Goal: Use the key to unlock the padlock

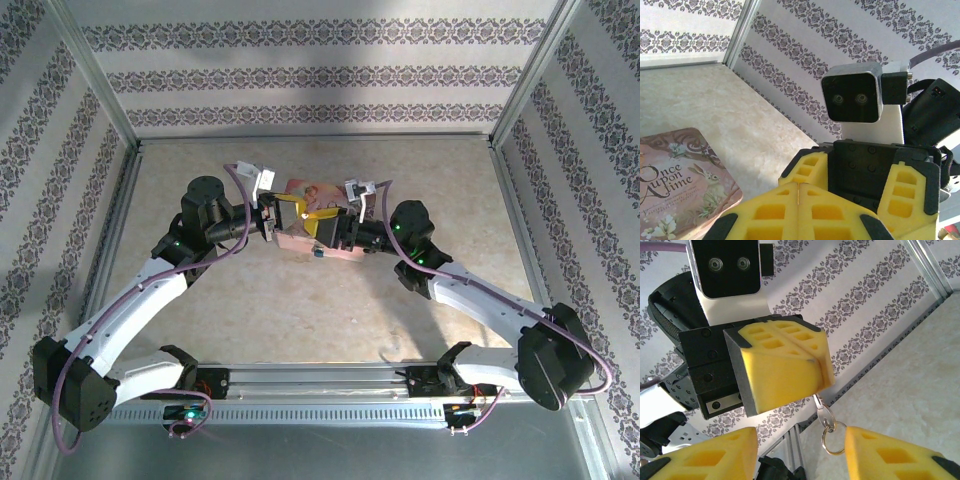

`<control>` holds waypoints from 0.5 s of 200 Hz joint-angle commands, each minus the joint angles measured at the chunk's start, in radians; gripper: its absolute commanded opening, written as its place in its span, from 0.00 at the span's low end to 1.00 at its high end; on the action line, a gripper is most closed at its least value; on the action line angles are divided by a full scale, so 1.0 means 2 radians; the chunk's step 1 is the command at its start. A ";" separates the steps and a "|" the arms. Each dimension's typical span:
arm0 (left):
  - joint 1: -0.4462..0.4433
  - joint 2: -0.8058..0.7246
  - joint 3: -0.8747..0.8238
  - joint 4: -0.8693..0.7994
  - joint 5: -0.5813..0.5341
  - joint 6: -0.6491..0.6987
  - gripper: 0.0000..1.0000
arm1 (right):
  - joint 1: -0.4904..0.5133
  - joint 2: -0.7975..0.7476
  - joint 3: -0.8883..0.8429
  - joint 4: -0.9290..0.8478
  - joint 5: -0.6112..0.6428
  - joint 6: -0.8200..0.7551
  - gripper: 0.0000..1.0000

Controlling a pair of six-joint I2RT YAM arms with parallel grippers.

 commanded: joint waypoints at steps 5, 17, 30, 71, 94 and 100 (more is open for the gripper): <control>0.003 -0.001 0.012 0.028 0.011 0.008 0.00 | 0.007 0.008 0.012 0.027 -0.012 0.005 0.45; 0.003 0.000 0.012 0.028 0.012 0.008 0.00 | 0.008 0.010 0.014 0.027 -0.012 0.006 0.43; 0.003 -0.001 0.012 0.028 0.011 0.009 0.00 | 0.008 0.013 0.017 0.029 -0.013 0.007 0.41; 0.003 -0.003 0.013 0.023 0.010 0.013 0.00 | 0.010 0.018 0.022 0.029 -0.010 0.008 0.34; 0.003 -0.004 0.012 0.023 0.011 0.013 0.00 | 0.010 0.019 0.025 0.028 -0.008 0.008 0.31; 0.003 -0.004 0.012 0.022 0.010 0.013 0.00 | 0.010 0.019 0.025 0.028 -0.008 0.008 0.30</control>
